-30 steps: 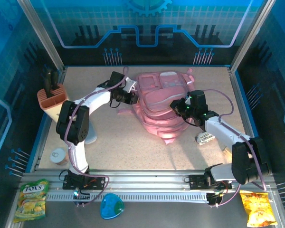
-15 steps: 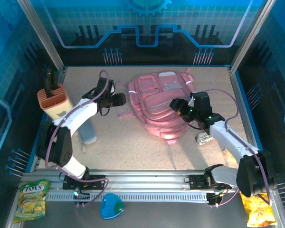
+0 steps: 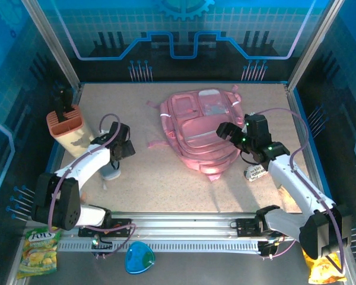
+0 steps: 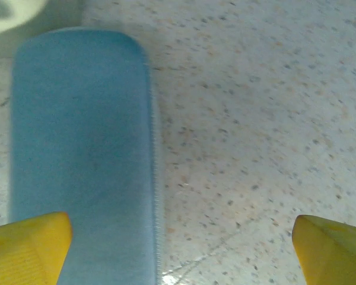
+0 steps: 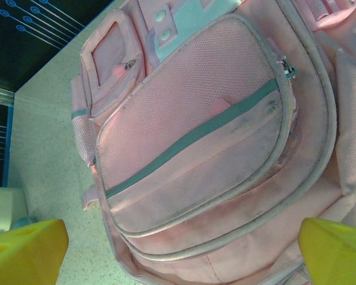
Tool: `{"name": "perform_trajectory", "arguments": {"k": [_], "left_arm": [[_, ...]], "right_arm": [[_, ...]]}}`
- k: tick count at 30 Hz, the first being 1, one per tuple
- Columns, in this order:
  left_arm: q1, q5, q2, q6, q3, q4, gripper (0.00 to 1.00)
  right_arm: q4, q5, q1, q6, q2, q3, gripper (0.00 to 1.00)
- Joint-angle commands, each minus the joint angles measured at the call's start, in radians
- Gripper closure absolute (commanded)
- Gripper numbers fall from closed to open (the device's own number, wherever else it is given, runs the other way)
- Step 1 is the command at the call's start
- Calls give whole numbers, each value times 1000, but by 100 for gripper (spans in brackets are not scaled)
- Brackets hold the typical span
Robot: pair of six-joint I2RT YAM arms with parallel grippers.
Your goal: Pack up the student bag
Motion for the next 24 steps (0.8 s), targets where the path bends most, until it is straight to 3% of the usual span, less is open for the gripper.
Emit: {"name": "perform_trajectory", "arguments": {"k": [1, 6, 12, 18, 24], "left_arm": [[34, -71, -14, -49, -18, -15, 4], [66, 4, 54, -65, -20, 0, 6], [61, 182, 117, -49, 11, 16, 13], [-33, 377, 154, -100, 29, 77, 15], [-99, 411, 153, -105, 99, 65, 15]], "right_arm": [[-18, 22, 9, -23, -8, 23, 0], [6, 9, 18, -12, 4, 17, 0], [14, 1, 19, -6, 5, 18, 0], [33, -3, 21, 2, 17, 12, 1], [36, -13, 24, 3, 29, 16, 1]]}}
